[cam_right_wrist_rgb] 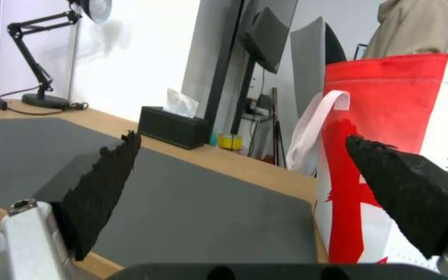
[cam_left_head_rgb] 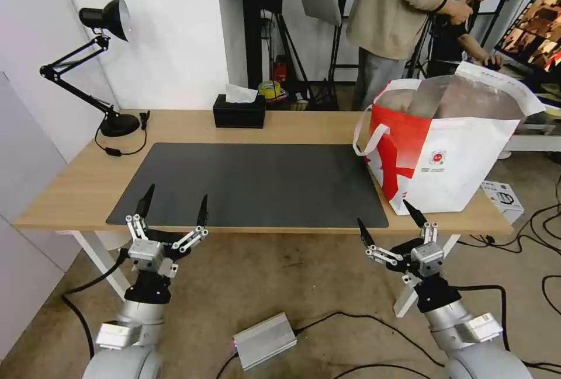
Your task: Pick up the trash from the table and place it into the takeout bag.
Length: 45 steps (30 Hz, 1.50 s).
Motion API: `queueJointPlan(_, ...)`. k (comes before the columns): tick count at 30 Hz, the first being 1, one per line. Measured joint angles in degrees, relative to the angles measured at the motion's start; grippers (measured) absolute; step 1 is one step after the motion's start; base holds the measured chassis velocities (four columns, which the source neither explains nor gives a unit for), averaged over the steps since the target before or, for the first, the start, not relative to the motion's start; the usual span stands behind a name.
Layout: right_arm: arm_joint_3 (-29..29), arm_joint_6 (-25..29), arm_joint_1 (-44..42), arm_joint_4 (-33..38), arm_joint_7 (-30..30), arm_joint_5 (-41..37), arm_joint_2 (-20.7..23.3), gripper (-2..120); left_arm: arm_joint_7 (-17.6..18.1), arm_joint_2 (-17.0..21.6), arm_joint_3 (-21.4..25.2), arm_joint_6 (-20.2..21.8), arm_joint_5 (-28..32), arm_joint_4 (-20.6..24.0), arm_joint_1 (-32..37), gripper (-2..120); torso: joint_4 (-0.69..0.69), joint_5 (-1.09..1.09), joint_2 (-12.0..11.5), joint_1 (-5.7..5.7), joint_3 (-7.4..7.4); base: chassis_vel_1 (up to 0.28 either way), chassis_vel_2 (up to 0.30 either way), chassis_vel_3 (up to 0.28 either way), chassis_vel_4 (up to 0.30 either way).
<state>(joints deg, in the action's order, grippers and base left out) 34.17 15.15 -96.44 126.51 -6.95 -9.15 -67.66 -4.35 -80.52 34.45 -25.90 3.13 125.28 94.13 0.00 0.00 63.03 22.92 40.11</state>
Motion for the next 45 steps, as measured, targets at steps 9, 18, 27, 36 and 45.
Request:
queueJointPlan(9,0.0,0.0,0.0,0.0,0.0,0.0,0.0,100,-1.2,-1.4,2.1,-2.7,0.6,-1.6,2.0,100,0.0,-0.01,0.0,0.0,0.0,0.0,0.0,0.0,0.0)
queueJointPlan(18,0.0,0.0,0.0,0.0,0.0,0.0,0.0,100,-1.5,-1.9,2.5,-4.6,1.0,-2.9,3.8,100,0.0,-0.01,0.0,0.0,0.0,0.0,0.0,0.0,0.0)
queueJointPlan(27,0.0,0.0,0.0,0.0,0.0,0.0,0.0,100,-1.7,-2.0,2.4,-5.1,1.0,-3.2,4.2,100,0.0,0.0,0.0,0.0,0.0,0.0,0.0,0.0,0.0)
queueJointPlan(36,0.0,0.0,0.0,0.0,0.0,0.0,0.0,100,-1.8,-2.0,1.7,-5.2,0.3,-3.7,4.2,100,0.0,0.0,0.0,0.0,0.0,0.0,0.0,0.0,0.0)
queueJointPlan(45,0.0,0.0,0.0,0.0,0.0,0.0,0.0,100,-1.7,-2.0,1.6,-5.2,0.3,-3.7,4.1,100,0.0,0.0,0.0,0.0,0.0,0.0,0.0,0.0,0.0)
